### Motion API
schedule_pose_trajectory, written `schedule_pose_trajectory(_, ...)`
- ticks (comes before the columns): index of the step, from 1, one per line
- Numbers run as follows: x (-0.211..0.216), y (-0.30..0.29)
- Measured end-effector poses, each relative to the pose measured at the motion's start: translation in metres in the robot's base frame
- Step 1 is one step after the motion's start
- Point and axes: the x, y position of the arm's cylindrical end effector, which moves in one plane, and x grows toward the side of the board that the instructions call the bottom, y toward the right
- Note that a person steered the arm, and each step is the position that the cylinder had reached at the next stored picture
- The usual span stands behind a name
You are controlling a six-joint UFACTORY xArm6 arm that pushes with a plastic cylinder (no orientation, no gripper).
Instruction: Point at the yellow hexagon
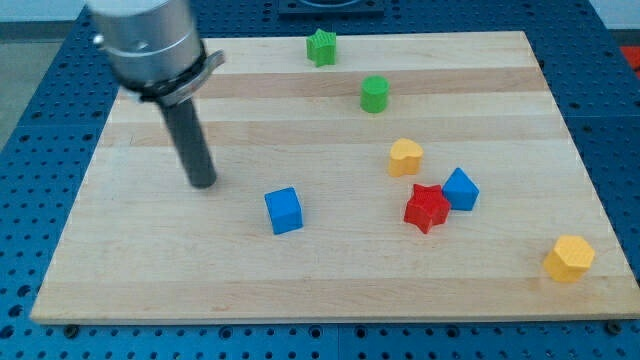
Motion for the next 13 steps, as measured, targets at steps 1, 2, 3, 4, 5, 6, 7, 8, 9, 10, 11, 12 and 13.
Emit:
schedule_pose_trajectory(1,0.060,0.000)
schedule_pose_trajectory(2,0.075,0.002)
schedule_pose_trajectory(3,0.075,0.002)
schedule_pose_trajectory(4,0.075,0.004)
schedule_pose_trajectory(5,0.103,0.042)
schedule_pose_trajectory(6,0.131,0.105)
schedule_pose_trajectory(7,0.143,0.165)
schedule_pose_trajectory(8,0.142,0.232)
schedule_pose_trajectory(9,0.143,0.307)
schedule_pose_trajectory(10,0.143,0.336)
schedule_pose_trajectory(11,0.142,0.353)
schedule_pose_trajectory(12,0.137,0.361)
schedule_pose_trajectory(13,0.125,0.366)
